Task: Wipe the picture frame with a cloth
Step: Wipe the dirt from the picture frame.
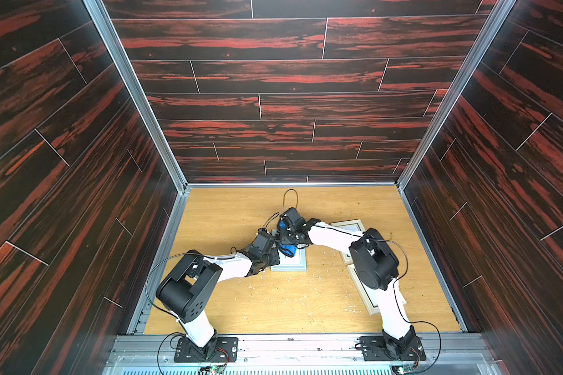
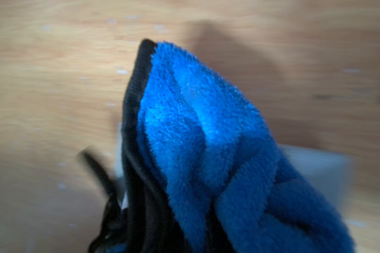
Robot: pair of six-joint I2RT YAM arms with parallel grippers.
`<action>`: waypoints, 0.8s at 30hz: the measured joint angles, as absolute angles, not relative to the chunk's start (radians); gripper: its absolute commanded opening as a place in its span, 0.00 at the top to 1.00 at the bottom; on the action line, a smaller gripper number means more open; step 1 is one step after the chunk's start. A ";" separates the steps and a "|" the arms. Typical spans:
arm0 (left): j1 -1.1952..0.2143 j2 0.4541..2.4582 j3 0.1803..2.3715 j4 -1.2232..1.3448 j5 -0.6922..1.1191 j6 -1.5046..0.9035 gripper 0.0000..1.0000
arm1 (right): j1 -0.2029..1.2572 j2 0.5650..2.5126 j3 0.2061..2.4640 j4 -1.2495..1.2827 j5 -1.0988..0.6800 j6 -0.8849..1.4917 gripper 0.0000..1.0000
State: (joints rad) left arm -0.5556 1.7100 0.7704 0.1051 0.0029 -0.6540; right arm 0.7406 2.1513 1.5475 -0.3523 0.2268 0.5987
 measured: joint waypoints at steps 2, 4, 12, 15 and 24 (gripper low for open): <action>-0.556 1.713 0.784 0.083 0.001 -0.648 0.78 | 0.733 2.101 1.473 -0.342 0.234 0.587 1.00; -0.557 1.714 0.792 0.068 0.000 -0.640 0.78 | 0.759 2.050 1.402 -0.330 0.241 0.583 1.00; -0.558 1.716 0.799 0.056 0.000 -0.638 0.78 | 0.825 1.963 1.301 -0.370 0.245 0.581 1.00; -0.558 1.716 0.800 0.054 0.000 -0.639 0.77 | 0.776 2.044 1.416 -0.384 0.277 0.570 1.00; -0.558 1.715 0.788 0.073 -0.002 -0.655 0.77 | 0.825 1.992 1.349 -0.390 0.344 0.566 1.00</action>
State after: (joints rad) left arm -0.5575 1.7153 0.7879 0.0734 -0.0021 -0.6548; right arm 0.8246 1.9919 1.3495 -0.3897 0.3435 0.5663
